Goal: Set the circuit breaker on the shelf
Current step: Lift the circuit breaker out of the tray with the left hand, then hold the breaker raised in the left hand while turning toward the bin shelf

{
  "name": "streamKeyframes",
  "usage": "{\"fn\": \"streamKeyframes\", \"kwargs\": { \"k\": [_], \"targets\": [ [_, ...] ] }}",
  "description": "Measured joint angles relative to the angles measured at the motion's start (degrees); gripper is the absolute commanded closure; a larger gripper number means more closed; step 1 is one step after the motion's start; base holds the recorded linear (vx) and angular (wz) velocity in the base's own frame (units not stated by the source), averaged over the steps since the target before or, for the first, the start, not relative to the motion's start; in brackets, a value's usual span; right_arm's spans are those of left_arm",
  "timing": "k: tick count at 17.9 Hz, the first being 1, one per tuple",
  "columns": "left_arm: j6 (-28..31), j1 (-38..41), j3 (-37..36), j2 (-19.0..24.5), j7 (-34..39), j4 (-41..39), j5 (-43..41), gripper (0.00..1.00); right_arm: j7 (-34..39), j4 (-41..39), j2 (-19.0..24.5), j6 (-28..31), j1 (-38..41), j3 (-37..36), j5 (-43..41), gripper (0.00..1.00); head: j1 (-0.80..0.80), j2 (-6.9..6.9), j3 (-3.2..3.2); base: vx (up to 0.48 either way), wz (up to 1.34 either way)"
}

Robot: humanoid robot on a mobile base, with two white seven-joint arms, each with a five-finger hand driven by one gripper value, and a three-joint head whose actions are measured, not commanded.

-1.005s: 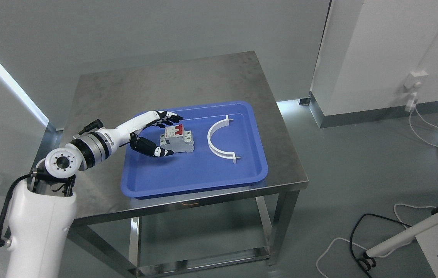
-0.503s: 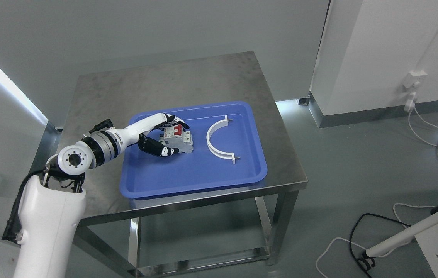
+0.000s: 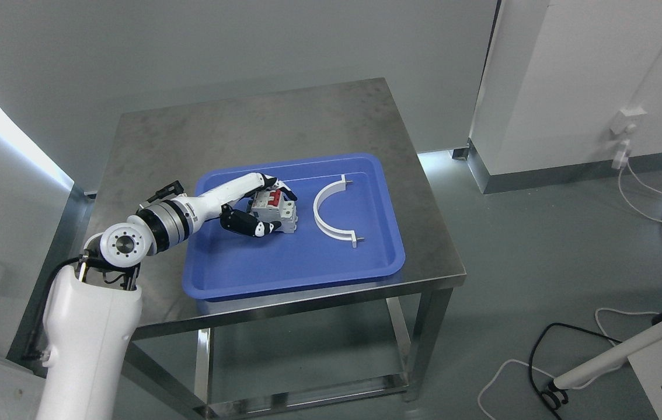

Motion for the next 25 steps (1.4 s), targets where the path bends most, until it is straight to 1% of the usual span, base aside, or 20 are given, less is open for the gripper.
{"fn": "streamKeyframes", "kwargs": {
  "k": [3,5,6,7,8,11,13,15,20,23,25],
  "targets": [
    [-0.9,-2.6,5.3,-3.3,0.3,0.3,2.2,0.85,0.0,0.0,0.0,0.0,0.0,0.0,0.0,0.0,0.0,0.0,0.0,0.0,0.0],
    [-1.1,-4.1,9.6,-5.0,1.1,0.2,5.5,0.82,0.0,0.0,0.0,0.0,0.0,0.0,0.0,0.0,0.0,0.0,0.0,0.0,0.0],
    [-1.2,-4.7,11.7,-5.8,2.8,0.0,7.8,0.77,0.0,0.0,0.0,0.0,0.0,0.0,0.0,0.0,0.0,0.0,0.0,0.0,0.0],
    [-1.5,-5.0,14.2,-6.7,6.2,-0.2,10.9,0.74,0.0,0.0,0.0,0.0,0.0,0.0,0.0,0.0,0.0,0.0,0.0,0.0,0.0],
    [-2.3,-5.1,16.1,-7.4,10.0,-0.4,13.1,0.73,0.0,0.0,0.0,0.0,0.0,0.0,0.0,0.0,0.0,0.0,0.0,-0.001,0.01],
    [-7.9,-3.3,20.2,-9.1,22.8,-1.2,18.0,0.73,0.0,0.0,0.0,0.0,0.0,0.0,0.0,0.0,0.0,0.0,0.0,0.0,0.0],
    [-9.6,-1.1,21.9,-9.8,26.8,-2.1,19.7,0.73,0.0,0.0,0.0,0.0,0.0,0.0,0.0,0.0,0.0,0.0,0.0,0.0,0.0],
    [-10.9,2.5,23.6,-10.6,29.2,-3.9,21.3,0.73,0.0,0.0,0.0,0.0,0.0,0.0,0.0,0.0,0.0,0.0,0.0,0.0,0.0],
    [-18.3,12.1,24.3,-11.8,29.6,-8.3,22.9,0.75,0.0,0.0,0.0,0.0,0.0,0.0,0.0,0.0,0.0,0.0,0.0,-0.001,0.01],
    [-24.0,18.4,23.8,-12.3,25.5,-10.8,23.4,0.75,0.0,0.0,0.0,0.0,0.0,0.0,0.0,0.0,0.0,0.0,0.0,-0.02,0.0],
    [-26.5,20.9,23.5,-12.5,23.2,-12.0,23.6,0.75,0.0,0.0,0.0,0.0,0.0,0.0,0.0,0.0,0.0,0.0,0.0,-0.028,0.04]
  ]
}}
